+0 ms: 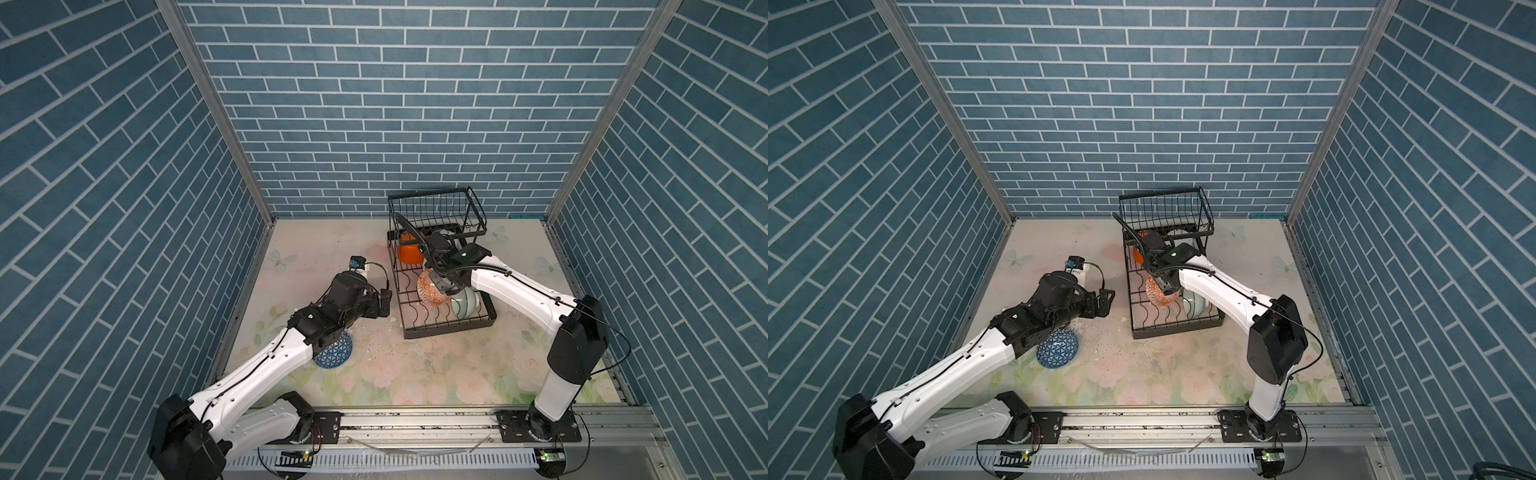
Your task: Load the bowls into the dish rack
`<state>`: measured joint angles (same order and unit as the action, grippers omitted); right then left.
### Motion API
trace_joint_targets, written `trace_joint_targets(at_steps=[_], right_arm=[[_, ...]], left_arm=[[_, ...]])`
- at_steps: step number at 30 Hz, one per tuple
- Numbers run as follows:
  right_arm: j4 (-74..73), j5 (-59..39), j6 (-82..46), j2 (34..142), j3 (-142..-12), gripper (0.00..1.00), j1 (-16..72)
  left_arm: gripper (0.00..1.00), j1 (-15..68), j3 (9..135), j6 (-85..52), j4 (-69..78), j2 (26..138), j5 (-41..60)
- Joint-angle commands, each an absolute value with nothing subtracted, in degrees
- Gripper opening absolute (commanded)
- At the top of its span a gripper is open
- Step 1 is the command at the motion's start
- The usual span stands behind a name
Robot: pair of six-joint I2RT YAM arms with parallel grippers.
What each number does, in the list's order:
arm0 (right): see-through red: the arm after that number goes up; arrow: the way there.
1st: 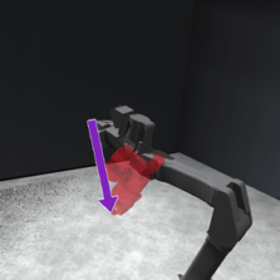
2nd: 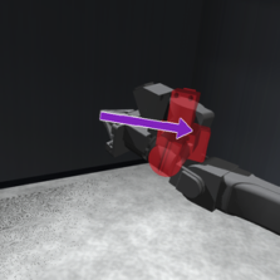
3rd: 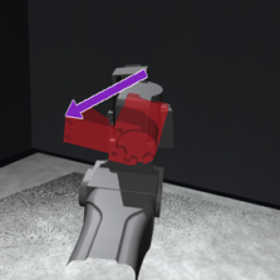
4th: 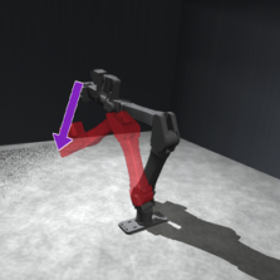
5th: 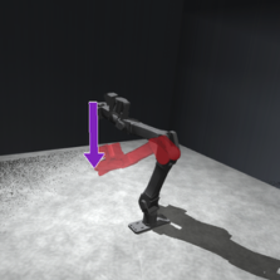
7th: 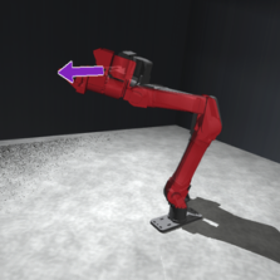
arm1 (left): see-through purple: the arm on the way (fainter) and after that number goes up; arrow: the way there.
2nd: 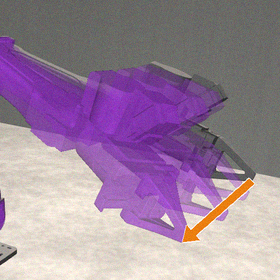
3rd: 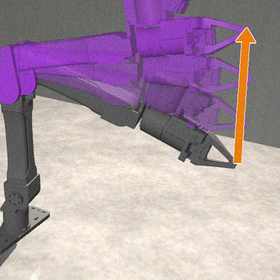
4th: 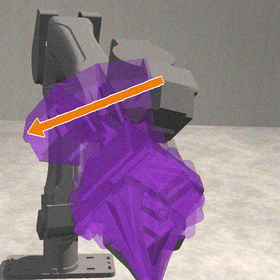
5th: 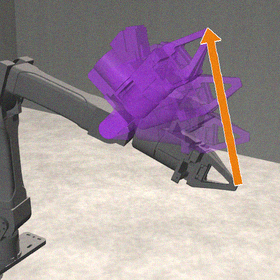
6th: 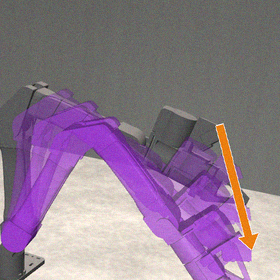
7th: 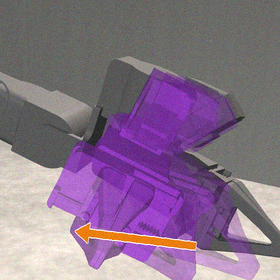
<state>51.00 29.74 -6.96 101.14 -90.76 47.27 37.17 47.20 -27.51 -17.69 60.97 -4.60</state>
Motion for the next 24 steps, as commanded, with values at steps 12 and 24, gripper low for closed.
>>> trace_joint_targets(at_steps=[12, 24], right_arm=[[47.22, 54.71, -2.64, 100.55, -86.01, 0.00, 53.42], [44.40, 64.60, -4.57, 102.77, -80.86, 0.00, 57.24]], left_arm=[[1.00, 32.89, 46.78, -32.52, -20.31, 59.27, -2.31], [1.00, 27.95, 43.84, -32.40, -16.60, 58.61, 1.38]])
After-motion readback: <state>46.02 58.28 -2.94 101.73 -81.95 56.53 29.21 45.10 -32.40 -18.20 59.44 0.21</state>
